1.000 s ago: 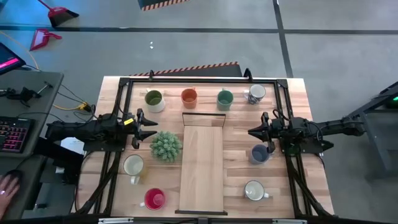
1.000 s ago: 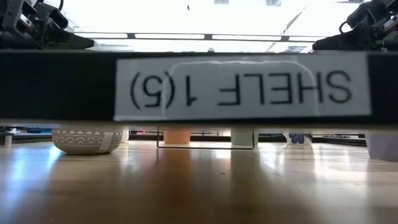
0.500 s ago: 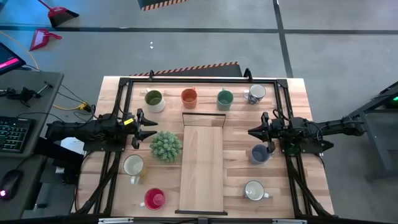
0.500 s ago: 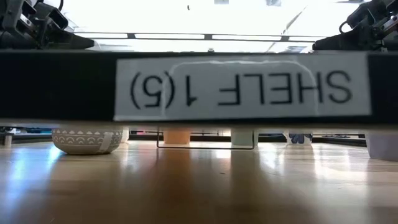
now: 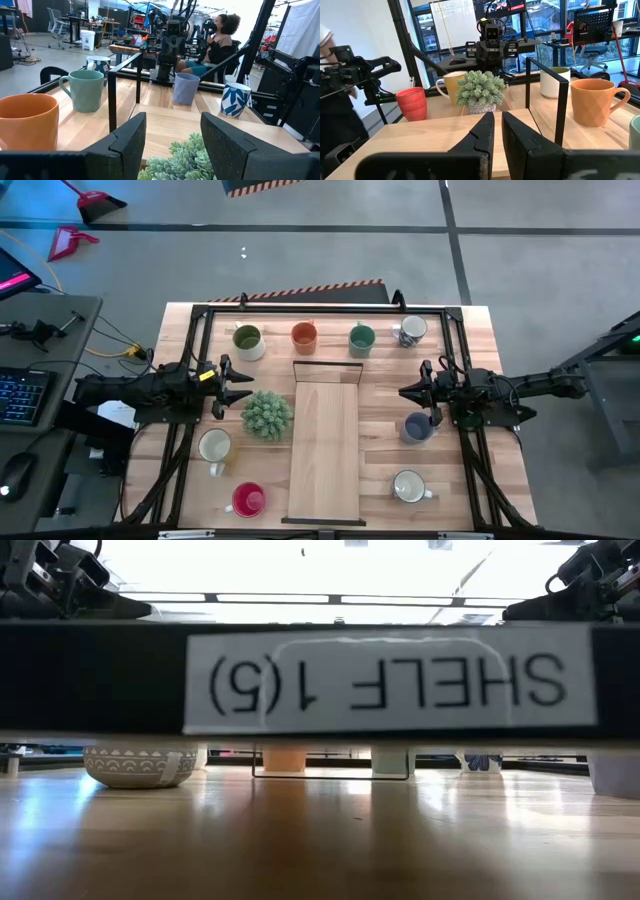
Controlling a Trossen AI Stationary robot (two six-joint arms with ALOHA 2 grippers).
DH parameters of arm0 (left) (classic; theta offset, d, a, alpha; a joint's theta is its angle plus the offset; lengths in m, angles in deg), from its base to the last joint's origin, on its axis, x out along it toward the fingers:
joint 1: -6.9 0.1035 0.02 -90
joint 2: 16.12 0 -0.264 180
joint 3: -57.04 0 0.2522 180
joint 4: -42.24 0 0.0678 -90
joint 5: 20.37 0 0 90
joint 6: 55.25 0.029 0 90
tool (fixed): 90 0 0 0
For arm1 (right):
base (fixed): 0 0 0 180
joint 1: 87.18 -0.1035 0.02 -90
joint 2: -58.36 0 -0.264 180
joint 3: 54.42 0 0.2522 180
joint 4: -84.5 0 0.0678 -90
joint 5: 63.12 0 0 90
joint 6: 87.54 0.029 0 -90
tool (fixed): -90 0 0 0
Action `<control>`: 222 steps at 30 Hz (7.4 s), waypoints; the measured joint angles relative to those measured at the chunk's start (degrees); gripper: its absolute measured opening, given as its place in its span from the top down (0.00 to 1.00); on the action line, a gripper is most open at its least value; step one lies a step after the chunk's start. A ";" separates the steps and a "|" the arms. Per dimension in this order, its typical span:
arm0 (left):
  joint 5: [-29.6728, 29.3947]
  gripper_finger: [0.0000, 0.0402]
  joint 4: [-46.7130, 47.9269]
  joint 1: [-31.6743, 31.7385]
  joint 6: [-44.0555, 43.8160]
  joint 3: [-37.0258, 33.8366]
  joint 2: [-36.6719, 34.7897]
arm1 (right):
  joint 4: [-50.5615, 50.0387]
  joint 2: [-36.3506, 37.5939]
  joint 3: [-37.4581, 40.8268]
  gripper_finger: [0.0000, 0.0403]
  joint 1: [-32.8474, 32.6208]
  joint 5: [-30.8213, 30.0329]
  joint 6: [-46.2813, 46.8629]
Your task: Place coffee mugs
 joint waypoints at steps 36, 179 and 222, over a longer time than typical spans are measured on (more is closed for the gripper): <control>-5.97 0.55 -9.53 0.00 -20.09 0.00 0.02 | -2.24 0.00 0.00 0.94 0.01 -0.33 2.59; -6.08 0.55 11.67 18.24 -2.54 32.54 31.34 | -58.91 -68.31 -55.01 0.99 44.22 -3.13 5.23; -10.79 0.55 20.85 18.25 4.29 32.52 31.34 | -78.88 -104.98 -127.19 1.00 7.46 -3.47 7.22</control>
